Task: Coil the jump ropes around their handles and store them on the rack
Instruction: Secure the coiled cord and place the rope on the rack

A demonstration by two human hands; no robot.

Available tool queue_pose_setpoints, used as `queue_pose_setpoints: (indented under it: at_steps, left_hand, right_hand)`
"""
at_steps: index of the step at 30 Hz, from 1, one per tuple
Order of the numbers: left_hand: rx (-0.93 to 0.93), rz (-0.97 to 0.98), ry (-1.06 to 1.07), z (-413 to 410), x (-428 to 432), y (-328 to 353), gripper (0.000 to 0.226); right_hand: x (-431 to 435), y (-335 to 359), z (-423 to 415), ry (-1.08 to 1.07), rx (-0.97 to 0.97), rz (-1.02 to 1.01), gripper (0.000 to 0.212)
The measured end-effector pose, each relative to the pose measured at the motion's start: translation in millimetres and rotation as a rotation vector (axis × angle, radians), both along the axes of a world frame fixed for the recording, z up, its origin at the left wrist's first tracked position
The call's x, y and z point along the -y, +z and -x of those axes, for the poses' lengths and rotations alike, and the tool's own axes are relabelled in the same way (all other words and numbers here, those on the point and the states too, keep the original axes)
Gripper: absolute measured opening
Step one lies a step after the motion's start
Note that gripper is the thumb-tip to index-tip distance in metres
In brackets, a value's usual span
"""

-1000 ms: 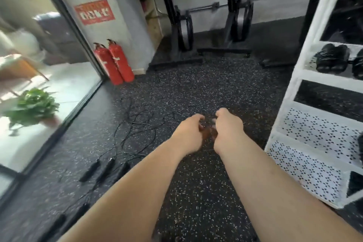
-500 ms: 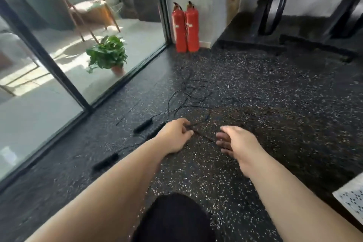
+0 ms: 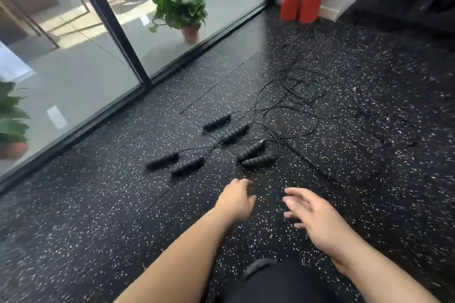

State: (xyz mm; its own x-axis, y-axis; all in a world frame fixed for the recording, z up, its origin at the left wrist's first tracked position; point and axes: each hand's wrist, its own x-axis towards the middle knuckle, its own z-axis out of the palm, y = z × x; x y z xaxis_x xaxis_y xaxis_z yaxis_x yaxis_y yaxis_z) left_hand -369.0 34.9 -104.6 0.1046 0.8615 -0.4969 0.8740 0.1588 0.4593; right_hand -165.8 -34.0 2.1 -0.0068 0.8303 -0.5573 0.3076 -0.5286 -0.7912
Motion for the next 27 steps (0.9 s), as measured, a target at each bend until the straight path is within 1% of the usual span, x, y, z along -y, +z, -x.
queue_pose_setpoints:
  at_steps: [5, 10, 14, 17, 20, 22, 24, 26, 27]
  left_hand:
    - [-0.081, -0.038, 0.023, 9, -29, -31, 0.06]
    - [-0.241, -0.117, -0.066, 2, -73, -61, 0.073]
    - [-0.322, -0.135, -0.124, -14, -109, -92, 0.089]
    - [-0.363, -0.131, -0.113, -27, -134, -115, 0.101]
    - [-0.415, -0.088, -0.1, -38, -154, -135, 0.113]
    - [-0.431, -0.068, -0.079, -43, -164, -146, 0.115]
    - [-0.458, -0.079, -0.06, -47, -168, -155, 0.111]
    - [-0.49, -0.086, -0.074, -52, -167, -160, 0.103]
    - [-0.492, -0.079, -0.081, -56, -165, -160, 0.096]
  right_hand:
    - [-21, -31, 17, 0.059, 0.016, 0.057, 0.029]
    - [-50, -63, 18, 0.033, 0.051, 0.056, 0.028]
    - [-64, -91, 11, 0.02, 0.071, 0.065, 0.027]
    - [-71, -108, 3, 0.014, 0.078, 0.083, 0.026]
    - [-74, -120, -6, 0.014, 0.083, 0.098, 0.025]
    - [-73, -127, -12, 0.015, 0.079, 0.112, 0.024]
    - [-71, -133, -18, 0.005, 0.077, 0.126, 0.023]
    - [-68, -136, -24, -0.002, 0.093, 0.139, 0.022]
    - [-67, -137, -27, -0.008, 0.1, 0.145, 0.021]
